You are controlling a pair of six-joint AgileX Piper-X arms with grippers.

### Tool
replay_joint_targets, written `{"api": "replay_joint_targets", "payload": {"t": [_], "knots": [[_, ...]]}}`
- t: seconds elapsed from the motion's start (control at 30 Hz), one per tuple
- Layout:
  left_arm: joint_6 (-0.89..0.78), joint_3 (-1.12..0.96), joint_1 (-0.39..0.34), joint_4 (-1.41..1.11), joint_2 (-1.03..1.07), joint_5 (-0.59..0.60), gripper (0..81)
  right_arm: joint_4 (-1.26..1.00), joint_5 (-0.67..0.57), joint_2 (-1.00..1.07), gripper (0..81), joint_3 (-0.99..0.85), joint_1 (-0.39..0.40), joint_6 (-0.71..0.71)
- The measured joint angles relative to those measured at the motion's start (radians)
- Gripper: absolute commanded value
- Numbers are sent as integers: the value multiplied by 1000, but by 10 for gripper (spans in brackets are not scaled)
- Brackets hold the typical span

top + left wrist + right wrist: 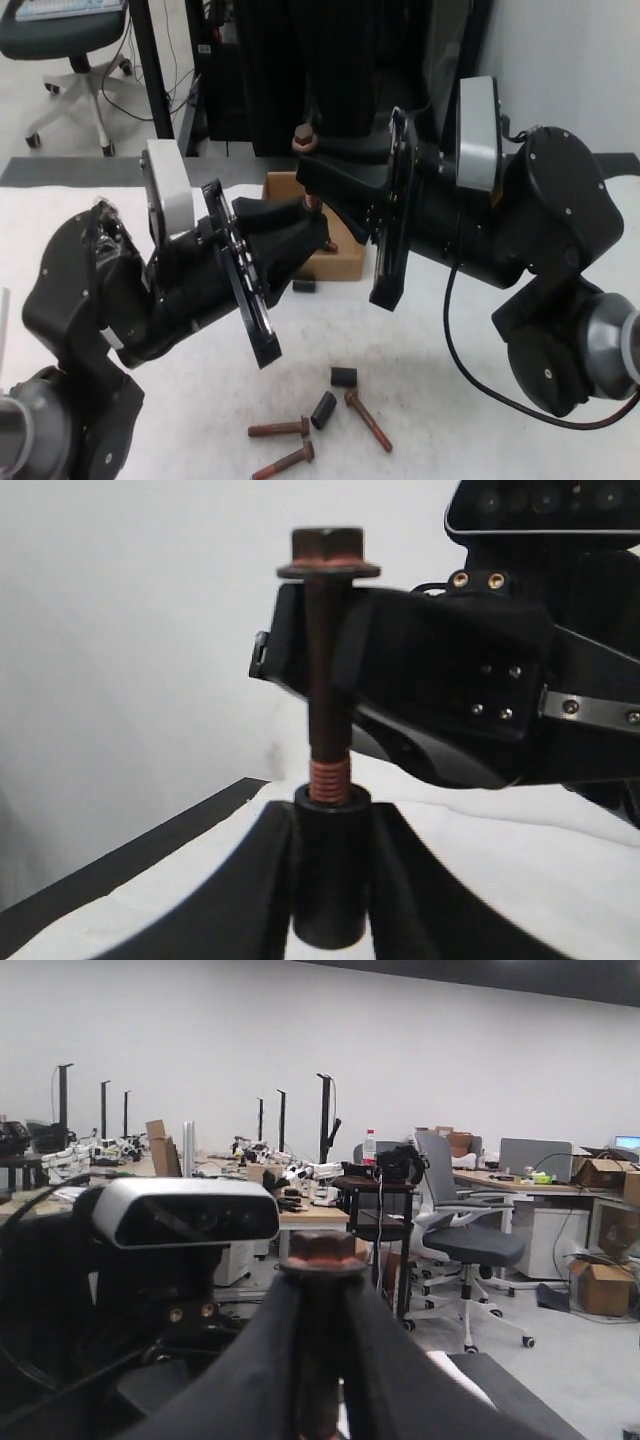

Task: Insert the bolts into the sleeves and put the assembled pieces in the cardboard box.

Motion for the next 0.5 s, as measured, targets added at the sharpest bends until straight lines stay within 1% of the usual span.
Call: {"api": "replay_joint_targets", "payload": {"t": [0.23, 0.4, 0.47, 0.5], "knots": [[-148, 0, 13, -180, 6, 13, 2, -21, -15, -10, 8, -5, 9, -1], [-173, 0, 17, -201, 8, 26, 2, -19, -15, -10, 8, -5, 8, -1], [-175, 0, 17, -198, 8, 26, 2, -19, -15, -10, 67, -5, 8, -1], [-176, 0, 17, -193, 8, 26, 2, -19, -15, -10, 120, -5, 8, -1]]}}
